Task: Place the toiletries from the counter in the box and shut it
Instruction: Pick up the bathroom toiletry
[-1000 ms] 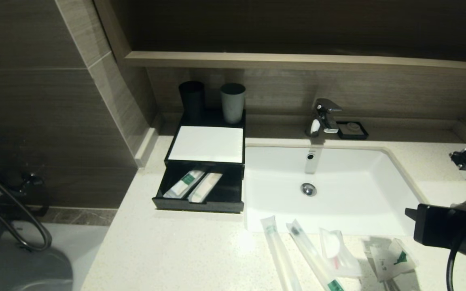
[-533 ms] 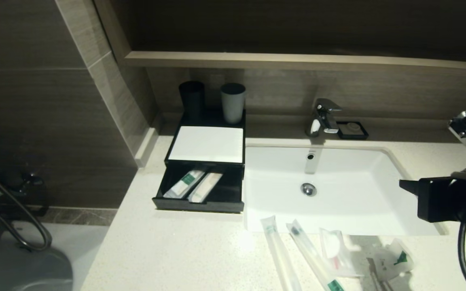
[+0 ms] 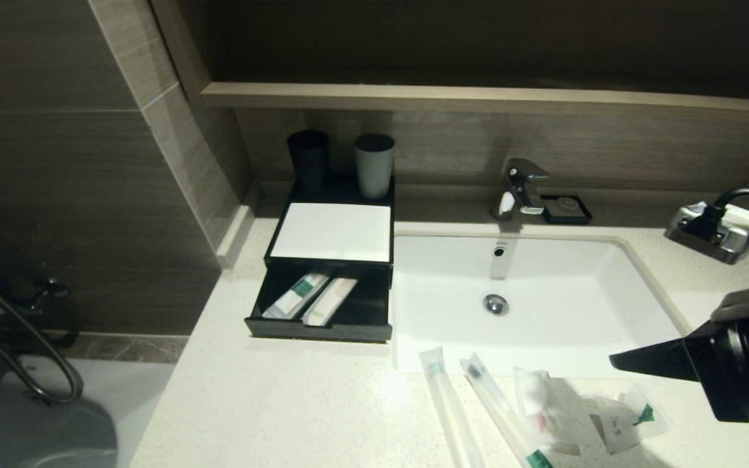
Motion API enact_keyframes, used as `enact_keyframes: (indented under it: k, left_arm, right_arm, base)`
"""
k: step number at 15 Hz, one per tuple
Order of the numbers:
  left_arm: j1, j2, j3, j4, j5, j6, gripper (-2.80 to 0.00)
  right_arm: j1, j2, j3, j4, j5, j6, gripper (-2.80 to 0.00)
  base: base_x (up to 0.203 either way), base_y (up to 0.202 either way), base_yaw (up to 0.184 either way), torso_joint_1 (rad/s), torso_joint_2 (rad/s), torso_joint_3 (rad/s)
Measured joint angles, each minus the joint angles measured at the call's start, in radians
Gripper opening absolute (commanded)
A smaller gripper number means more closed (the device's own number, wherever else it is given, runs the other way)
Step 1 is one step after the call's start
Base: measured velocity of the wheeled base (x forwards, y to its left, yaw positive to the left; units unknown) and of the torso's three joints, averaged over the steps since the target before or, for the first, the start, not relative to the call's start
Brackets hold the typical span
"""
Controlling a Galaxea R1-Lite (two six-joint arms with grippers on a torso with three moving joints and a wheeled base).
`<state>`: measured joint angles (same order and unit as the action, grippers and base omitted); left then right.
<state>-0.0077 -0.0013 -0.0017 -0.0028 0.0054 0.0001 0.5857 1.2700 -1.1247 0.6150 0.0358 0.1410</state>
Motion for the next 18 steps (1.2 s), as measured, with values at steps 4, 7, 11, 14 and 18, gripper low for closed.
enact_keyframes:
  k: [4,7,11,14,18]
  left_arm:
    - [0.0,0.0,0.0,0.0,0.0,0.0,-2.8]
    - [0.0,0.0,0.0,0.0,0.0,0.0,-2.8]
    - [0.0,0.0,0.0,0.0,0.0,0.0,-2.8]
    - [0.0,0.0,0.0,0.0,0.0,0.0,-2.8]
    - [0.0,0.0,0.0,0.0,0.0,0.0,-2.8]
  right_arm:
    - [0.02,0.027,0.079,-0.028,0.007,-0.019,-2.8]
    - [0.056,-0.011,0.249,-0.183,-0.015,0.019,-2.8]
    - [0.128,-0.122,0.429,-0.334,-0.079,0.052,-2.8]
    - [0.194,-0.233,0.501,-0.34,-0.088,0.057,-2.8]
    - [0.224,-0.304,0.605,-0.349,-0.089,0.091,-2.8]
  base:
    - [0.0,0.0,0.0,0.0,0.0,0.0]
    - [0.0,0.0,0.0,0.0,0.0,0.0]
    - [0.0,0.0,0.0,0.0,0.0,0.0]
    - [0.0,0.0,0.0,0.0,0.0,0.0]
    - [0.0,0.0,0.0,0.0,0.0,0.0]
